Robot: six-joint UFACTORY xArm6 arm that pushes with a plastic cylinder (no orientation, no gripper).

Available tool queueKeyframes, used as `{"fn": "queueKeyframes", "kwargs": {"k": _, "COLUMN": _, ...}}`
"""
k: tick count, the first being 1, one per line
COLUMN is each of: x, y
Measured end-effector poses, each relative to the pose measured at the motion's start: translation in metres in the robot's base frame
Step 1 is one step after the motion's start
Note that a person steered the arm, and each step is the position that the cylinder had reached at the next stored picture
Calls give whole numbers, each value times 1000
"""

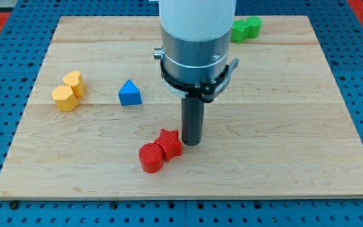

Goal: Slide the blue cube diagonally right below the green star

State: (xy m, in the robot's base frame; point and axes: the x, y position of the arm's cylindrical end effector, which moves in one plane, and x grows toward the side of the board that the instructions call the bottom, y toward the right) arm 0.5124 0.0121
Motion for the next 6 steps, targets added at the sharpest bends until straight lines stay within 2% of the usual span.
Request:
{"fn": "queueKeyframes", "kwargs": {"k": 1, "x": -56, "y": -4}}
{"fn": "queueKeyframes", "kwargs": {"k": 3, "x": -80, "y": -62}}
{"fn": "queueKeyframes", "kwargs": {"k": 4, "x": -139, "y": -61}}
{"fn": "queueKeyframes", "kwargs": {"k": 6, "x": -145, "y": 58}}
